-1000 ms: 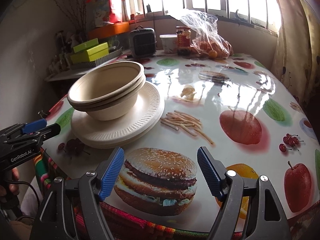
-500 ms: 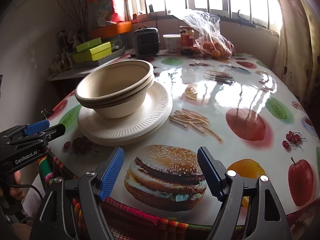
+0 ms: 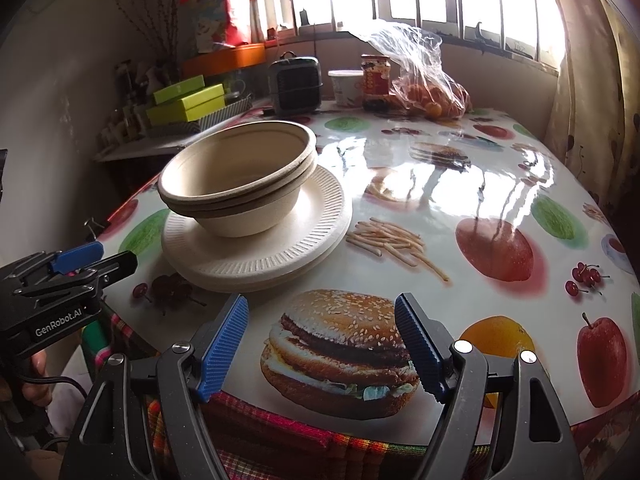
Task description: Organize plates and bowls
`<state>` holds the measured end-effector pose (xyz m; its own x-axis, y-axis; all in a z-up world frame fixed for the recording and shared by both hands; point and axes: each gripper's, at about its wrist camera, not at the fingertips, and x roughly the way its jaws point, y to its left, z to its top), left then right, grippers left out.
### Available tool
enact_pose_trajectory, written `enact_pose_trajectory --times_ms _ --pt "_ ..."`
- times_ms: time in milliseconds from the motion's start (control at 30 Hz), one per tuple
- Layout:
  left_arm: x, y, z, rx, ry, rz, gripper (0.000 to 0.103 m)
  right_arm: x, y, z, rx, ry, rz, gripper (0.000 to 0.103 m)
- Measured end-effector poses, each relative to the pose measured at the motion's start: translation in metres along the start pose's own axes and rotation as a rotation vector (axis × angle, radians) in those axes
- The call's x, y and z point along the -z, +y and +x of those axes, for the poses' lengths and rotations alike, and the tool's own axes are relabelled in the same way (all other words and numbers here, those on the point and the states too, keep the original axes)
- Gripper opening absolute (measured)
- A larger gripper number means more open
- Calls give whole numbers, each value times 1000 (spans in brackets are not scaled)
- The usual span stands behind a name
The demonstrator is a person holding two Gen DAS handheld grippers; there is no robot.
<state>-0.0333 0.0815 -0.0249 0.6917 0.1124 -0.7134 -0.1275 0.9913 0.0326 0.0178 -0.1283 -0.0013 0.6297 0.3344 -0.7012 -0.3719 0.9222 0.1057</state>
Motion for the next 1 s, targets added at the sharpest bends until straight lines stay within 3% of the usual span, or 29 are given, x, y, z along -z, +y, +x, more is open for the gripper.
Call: enact_pose_trajectory --times_ms 1000 --pt "1 -1 -3 2 -6 3 56 1 4 -1 0 1 -6 77"
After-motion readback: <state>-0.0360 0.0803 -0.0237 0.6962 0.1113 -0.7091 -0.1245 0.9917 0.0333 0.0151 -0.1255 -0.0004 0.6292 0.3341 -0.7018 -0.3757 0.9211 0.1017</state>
